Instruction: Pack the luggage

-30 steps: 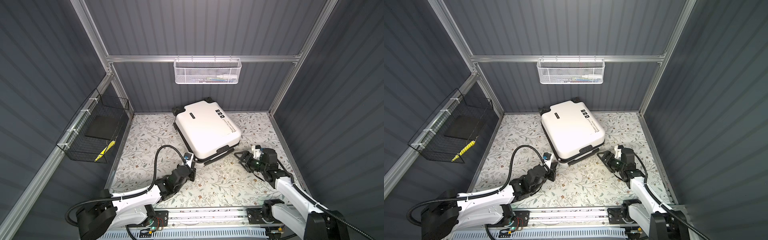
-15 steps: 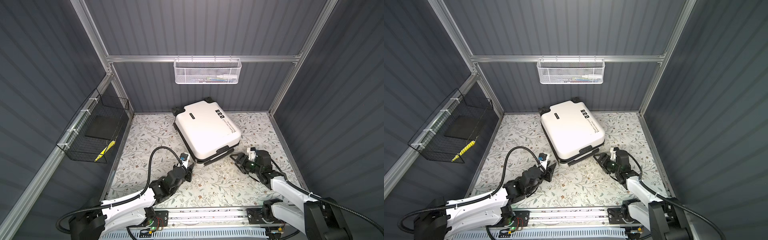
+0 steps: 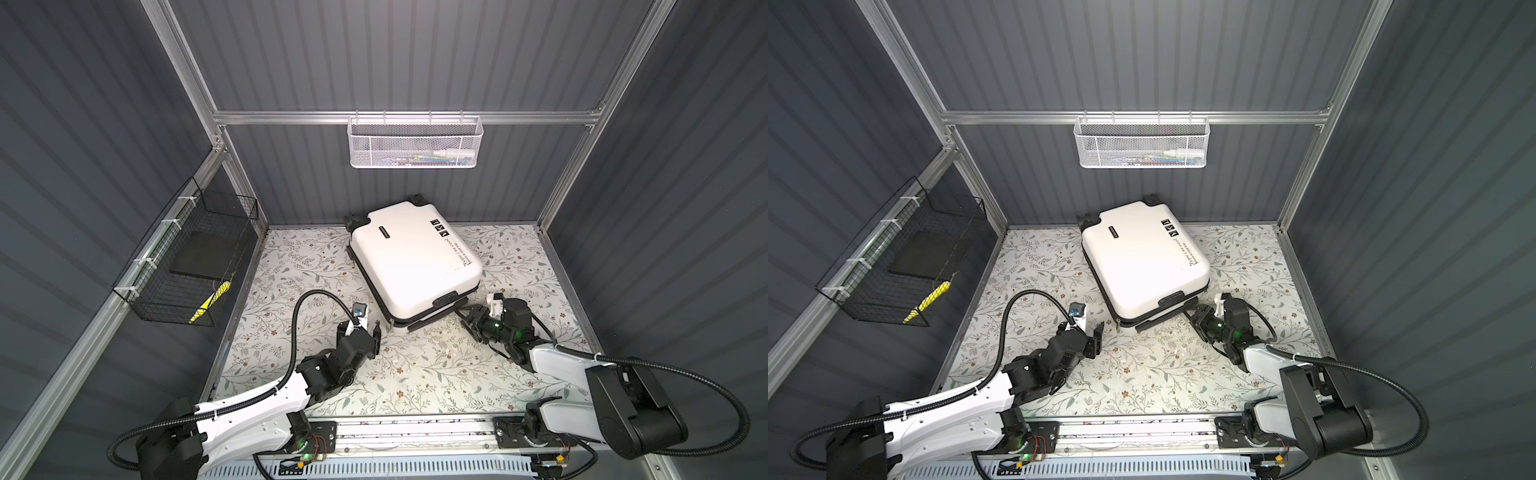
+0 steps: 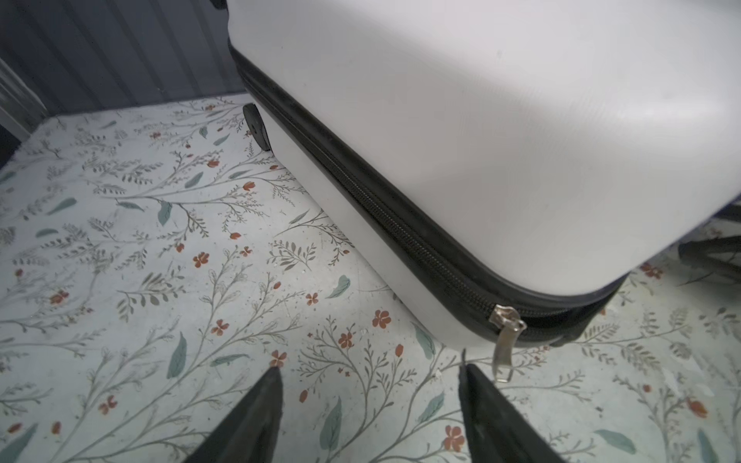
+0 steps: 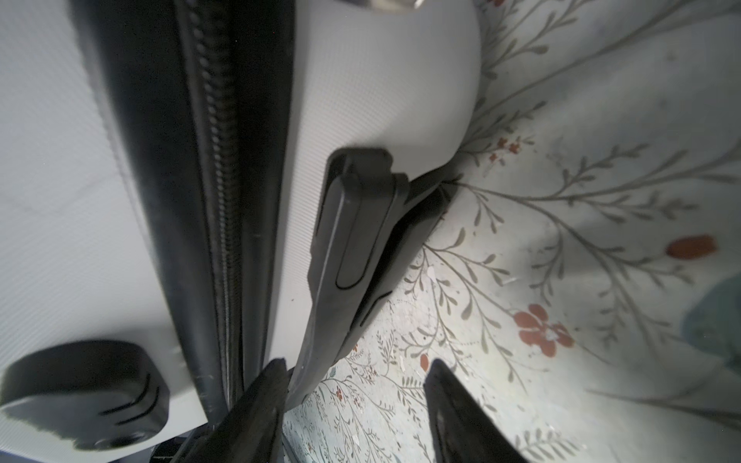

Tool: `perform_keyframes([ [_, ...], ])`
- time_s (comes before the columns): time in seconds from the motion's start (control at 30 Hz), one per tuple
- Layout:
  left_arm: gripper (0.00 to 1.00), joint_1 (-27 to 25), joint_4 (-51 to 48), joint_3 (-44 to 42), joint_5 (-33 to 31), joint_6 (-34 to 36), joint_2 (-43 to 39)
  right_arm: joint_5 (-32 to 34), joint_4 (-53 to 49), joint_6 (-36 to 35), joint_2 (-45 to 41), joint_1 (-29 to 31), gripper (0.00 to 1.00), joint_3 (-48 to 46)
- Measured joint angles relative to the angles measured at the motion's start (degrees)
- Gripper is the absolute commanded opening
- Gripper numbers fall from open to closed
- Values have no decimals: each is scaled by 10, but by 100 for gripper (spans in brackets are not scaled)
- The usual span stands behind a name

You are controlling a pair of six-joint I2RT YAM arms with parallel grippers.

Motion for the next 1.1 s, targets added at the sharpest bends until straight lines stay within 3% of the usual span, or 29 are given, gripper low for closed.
perform_keyframes([
  [0.23,99,0,2,-1,26,-6,0,3,49,15,39,2,55,-1],
  [0.8,100,0,26,-14,90,0,-2,5,101,20,103,13,51,22],
  [1.1,99,0,33,-14,110,4,17,0,120,26,118,19,27,31],
])
